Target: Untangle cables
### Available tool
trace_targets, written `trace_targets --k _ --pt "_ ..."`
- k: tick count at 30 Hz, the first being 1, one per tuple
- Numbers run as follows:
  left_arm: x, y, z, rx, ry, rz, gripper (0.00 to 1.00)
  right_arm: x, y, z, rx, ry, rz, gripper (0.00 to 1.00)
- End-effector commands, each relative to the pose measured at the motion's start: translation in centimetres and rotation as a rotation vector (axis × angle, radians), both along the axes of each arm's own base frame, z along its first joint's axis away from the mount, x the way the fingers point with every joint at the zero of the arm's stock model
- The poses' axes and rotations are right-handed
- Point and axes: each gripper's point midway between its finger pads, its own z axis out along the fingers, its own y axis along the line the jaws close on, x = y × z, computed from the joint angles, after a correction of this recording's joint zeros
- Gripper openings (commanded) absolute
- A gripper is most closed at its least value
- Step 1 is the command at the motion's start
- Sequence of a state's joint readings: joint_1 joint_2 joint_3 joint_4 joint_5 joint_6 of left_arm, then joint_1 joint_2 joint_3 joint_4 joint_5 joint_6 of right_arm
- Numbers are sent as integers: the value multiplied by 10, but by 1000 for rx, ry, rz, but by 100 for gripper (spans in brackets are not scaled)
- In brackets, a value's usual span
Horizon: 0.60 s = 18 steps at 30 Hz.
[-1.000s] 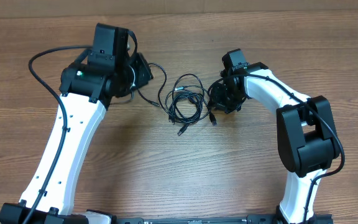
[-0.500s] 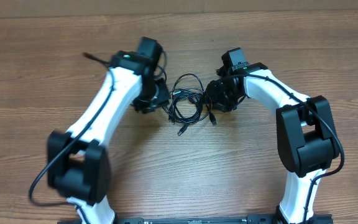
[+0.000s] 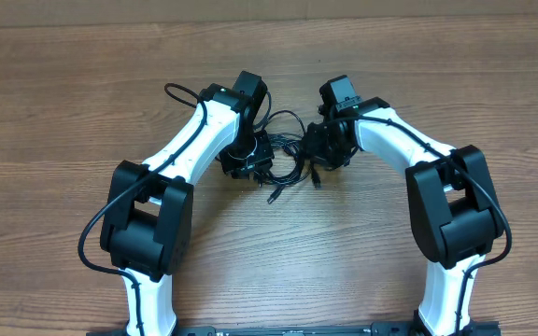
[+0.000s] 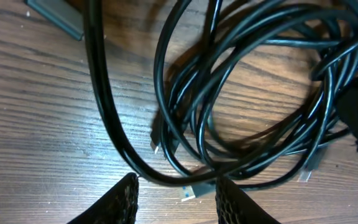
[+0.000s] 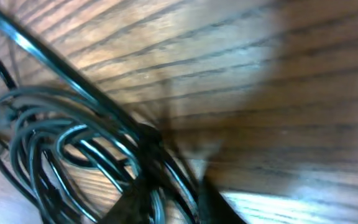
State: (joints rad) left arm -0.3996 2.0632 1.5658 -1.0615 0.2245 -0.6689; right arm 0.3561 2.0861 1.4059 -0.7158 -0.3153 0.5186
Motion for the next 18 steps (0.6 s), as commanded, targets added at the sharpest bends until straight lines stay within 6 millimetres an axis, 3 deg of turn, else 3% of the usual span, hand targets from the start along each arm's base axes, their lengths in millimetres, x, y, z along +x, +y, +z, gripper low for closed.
trace_targets --k 1,3,11,13,18 --pt "3 -1 -2 4 -14 -28 42 -3 -4 -3 -33 -2 -9 11" --pt "5 -1 -3 16 -28 -32 42 -4 -4 -3 -35 1 -9 4" --pt "10 2 -4 69 -57 -4 40 -4 -4 -4 -34 1 -8 4" --pt "12 3 -5 81 -67 5 37 -4 -4 -4 -34 1 -8 4" --pt "18 -1 -4 69 -93 4 19 -4 -4 -4 -34 1 -9 4"
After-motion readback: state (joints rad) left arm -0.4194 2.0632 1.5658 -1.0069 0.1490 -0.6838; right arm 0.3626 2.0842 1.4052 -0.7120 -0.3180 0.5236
